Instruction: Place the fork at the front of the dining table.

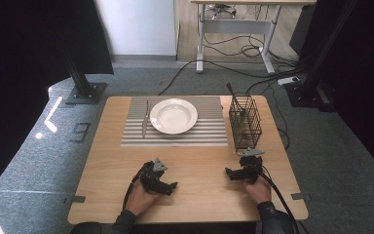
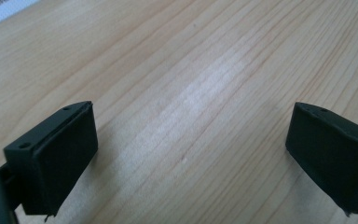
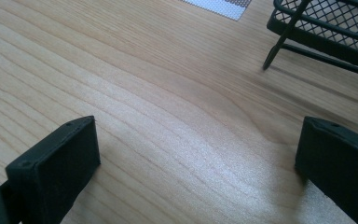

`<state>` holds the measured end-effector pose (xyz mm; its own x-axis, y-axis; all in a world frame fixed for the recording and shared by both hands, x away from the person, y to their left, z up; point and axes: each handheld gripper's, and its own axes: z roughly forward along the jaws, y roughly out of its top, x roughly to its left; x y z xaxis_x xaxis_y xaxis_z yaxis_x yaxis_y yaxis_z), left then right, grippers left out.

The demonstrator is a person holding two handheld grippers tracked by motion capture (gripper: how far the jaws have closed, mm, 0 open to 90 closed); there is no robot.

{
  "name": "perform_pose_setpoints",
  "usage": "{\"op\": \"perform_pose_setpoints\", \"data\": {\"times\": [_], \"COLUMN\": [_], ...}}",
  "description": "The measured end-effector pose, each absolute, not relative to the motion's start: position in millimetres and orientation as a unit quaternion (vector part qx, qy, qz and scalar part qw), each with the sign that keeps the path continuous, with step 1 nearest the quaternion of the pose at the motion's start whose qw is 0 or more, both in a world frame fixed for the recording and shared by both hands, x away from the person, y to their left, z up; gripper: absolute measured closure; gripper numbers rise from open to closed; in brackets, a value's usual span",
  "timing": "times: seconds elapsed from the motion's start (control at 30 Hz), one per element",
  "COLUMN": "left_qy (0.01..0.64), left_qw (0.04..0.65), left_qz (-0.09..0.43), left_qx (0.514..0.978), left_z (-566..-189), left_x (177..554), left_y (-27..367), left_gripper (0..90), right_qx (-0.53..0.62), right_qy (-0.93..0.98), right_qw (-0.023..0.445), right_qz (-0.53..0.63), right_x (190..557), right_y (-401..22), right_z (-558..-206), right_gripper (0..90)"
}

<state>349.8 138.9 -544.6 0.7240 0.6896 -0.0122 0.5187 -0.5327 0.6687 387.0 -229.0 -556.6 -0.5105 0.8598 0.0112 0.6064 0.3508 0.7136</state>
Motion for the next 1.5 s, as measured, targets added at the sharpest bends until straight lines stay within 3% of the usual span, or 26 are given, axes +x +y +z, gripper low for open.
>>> {"op": "perform_pose_setpoints", "data": {"times": [0.53, 1.5], "left_qy": [0.318, 0.254], "left_qw": [0.380, 0.378], "left_qz": [0.118, 0.117], "left_qx": [0.860, 0.883], "left_z": [-492.6, -441.9], "left_x": [370.8, 422.7], "left_y": [118.5, 44.4], "left_gripper": [4.4, 10.2], "right_qx": [0.458, 0.458], "right_qy": [0.800, 0.800], "right_qw": [0.187, 0.188], "right_qz": [0.339, 0.339], "right_x": [386.9, 387.0], "right_y": [-229.0, -229.1], "right_z": [-556.7, -556.7], "right_gripper": [0.0, 0.0]}}
